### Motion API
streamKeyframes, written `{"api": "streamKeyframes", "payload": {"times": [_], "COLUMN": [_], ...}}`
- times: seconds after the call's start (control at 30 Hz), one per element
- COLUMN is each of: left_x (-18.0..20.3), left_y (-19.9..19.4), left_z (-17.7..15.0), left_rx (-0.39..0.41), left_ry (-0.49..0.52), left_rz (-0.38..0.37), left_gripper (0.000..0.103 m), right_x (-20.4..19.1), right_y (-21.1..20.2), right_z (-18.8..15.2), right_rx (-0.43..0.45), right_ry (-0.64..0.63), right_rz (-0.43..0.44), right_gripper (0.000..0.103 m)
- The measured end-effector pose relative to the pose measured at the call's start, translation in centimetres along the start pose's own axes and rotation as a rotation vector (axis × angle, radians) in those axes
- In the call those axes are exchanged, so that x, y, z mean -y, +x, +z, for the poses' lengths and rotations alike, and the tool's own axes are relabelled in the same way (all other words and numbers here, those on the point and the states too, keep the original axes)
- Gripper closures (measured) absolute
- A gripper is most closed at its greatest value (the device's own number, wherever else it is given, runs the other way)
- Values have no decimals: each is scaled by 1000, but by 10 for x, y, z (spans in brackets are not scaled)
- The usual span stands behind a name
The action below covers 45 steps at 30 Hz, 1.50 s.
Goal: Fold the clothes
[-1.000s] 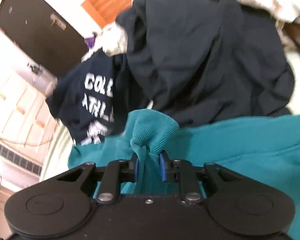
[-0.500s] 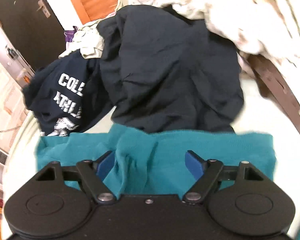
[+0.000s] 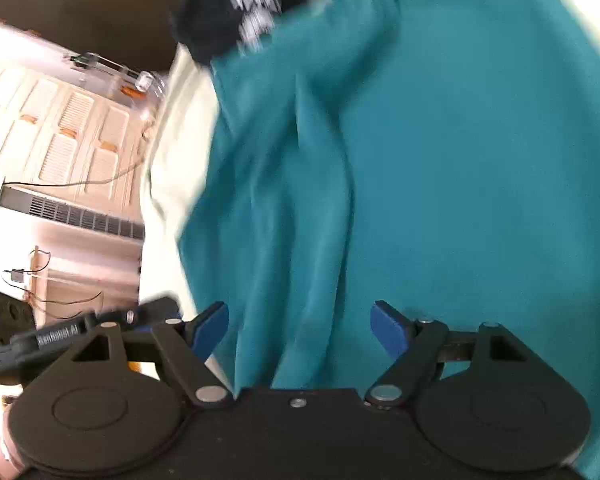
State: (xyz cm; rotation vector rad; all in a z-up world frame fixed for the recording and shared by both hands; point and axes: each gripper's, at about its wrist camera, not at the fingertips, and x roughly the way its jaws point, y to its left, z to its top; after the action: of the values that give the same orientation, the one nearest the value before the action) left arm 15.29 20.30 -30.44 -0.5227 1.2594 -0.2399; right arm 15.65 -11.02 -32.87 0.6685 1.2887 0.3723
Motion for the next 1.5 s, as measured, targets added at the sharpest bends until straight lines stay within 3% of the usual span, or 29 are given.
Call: {"api": "streamKeyframes", "payload": {"times": [0.13, 0.17, 0.23, 0.3, 0.4, 0.43, 0.47, 0.5, 0.63, 0.77, 0.97, 1.17, 1.27, 1.33, 1.37, 1.4, 1.5], "left_x": [-9, -10, -13, -14, -10, -8, -6, -5, -3, -13, -14, -22, -14, -1, 8, 16, 42], "left_y": [23, 26, 34, 36, 33, 32, 31, 30, 26, 23, 24, 33, 34, 30, 28, 26, 22], "left_z": [-18, -19, -22, -24, -26, -27, -28, -28, -33, -34, -29, -30, -24, -18, -17, -17, -20], "left_rx": [-75, -80, -98, -98, -73, -67, -62, -57, -36, -26, -41, -79, -79, -85, -88, -94, -92], "left_ry": [-30, -37, -81, -106, -69, -40, -11, 4, 66, 58, 90, 75, 79, 93, 111, 132, 203], "left_rz": [11, 18, 41, 32, -8, -10, -13, -8, 36, 53, 95, 125, 145, 180, 211, 243, 250], "left_gripper": [49, 51, 52, 53, 70, 93, 101, 101, 103, 103, 103, 102, 97, 91, 91, 91, 85], "right_x": [-1, -1, -1, -2, -2, 0, 3, 5, 6, 8, 16, 13, 5, 11, 18, 23, 39], "right_y": [19, 21, 20, 17, 20, 20, 20, 18, 17, 18, 19, 27, 17, -3, -16, -28, -63], "right_z": [-25, -26, -27, -29, -37, -39, -41, -43, -52, -57, -74, -79, -66, -57, -52, -50, -46], "right_rx": [31, 44, 70, 89, 76, 75, 75, 77, 71, 48, 3, -25, 8, 66, 102, 135, 238], "right_ry": [12, 16, 41, 53, 56, 71, 86, 97, 91, 79, 128, 91, 26, 69, 98, 121, 158], "right_rz": [-34, -36, -9, 31, 33, 37, 41, 43, 28, 6, 27, 0, -29, 4, 18, 25, -10], "right_gripper": [26, 32, 52, 80, 96, 97, 99, 100, 101, 101, 101, 101, 90, 64, 47, 41, 40]}}
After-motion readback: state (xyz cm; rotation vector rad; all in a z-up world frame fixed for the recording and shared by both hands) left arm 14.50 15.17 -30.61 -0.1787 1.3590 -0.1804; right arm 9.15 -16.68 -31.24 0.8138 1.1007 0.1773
